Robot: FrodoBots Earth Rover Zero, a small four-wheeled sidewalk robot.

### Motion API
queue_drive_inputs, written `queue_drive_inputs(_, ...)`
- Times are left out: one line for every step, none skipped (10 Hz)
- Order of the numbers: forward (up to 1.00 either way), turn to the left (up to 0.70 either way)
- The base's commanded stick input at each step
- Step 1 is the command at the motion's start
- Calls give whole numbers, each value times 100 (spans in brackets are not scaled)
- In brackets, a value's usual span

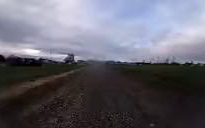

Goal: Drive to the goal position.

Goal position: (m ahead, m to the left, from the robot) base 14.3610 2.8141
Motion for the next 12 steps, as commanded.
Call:
queue_drive_inputs(85,0)
queue_drive_inputs(85,0)
queue_drive_inputs(85,0)
queue_drive_inputs(85,0)
queue_drive_inputs(85,0)
queue_drive_inputs(85,0)
queue_drive_inputs(85,0)
queue_drive_inputs(85,0)
queue_drive_inputs(85,0)
queue_drive_inputs(85,0)
queue_drive_inputs(85,0)
queue_drive_inputs(85,0)
